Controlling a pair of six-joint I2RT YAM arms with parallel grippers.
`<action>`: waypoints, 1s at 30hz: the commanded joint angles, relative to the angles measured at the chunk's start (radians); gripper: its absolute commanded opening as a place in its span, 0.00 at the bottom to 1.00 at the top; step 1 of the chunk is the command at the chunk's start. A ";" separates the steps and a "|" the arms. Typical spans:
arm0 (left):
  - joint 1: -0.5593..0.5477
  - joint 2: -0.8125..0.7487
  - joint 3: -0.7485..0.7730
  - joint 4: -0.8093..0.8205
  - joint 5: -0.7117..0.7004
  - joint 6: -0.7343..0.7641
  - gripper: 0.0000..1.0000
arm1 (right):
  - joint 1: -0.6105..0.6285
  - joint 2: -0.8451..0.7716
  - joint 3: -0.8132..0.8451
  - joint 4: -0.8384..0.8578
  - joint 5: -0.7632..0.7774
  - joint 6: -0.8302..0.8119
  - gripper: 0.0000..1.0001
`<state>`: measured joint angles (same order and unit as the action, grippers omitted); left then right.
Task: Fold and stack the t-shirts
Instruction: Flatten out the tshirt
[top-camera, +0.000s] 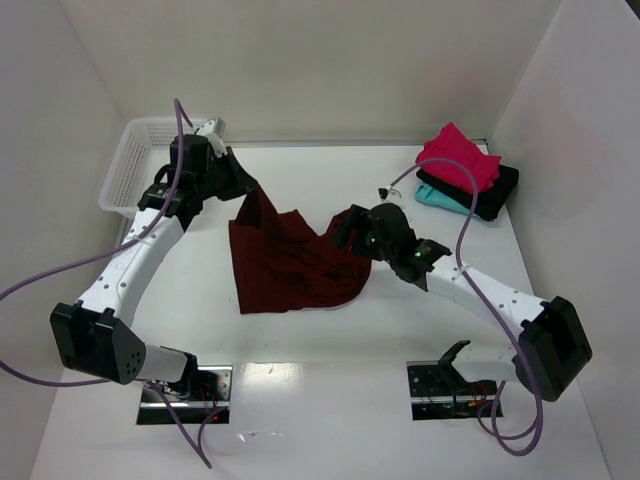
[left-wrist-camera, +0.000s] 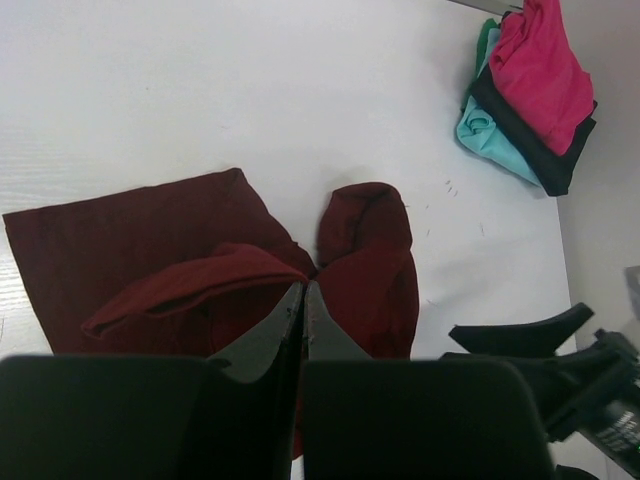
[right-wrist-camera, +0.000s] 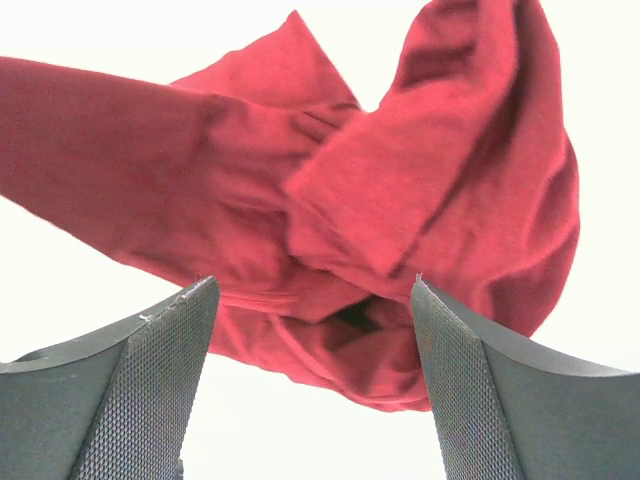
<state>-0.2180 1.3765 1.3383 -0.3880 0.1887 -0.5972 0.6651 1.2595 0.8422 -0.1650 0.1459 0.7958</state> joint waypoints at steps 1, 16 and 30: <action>0.006 0.006 -0.013 0.038 0.031 0.019 0.00 | 0.008 0.014 0.037 0.022 -0.006 0.013 0.83; 0.006 0.015 -0.013 0.038 0.021 0.028 0.00 | 0.018 0.252 -0.010 0.190 -0.077 0.025 0.81; 0.016 0.015 -0.031 0.047 0.021 0.028 0.00 | 0.018 0.339 0.008 0.220 -0.077 0.025 0.53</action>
<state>-0.2086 1.3903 1.3157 -0.3829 0.1993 -0.5972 0.6720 1.5715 0.8242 0.0023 0.0621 0.8207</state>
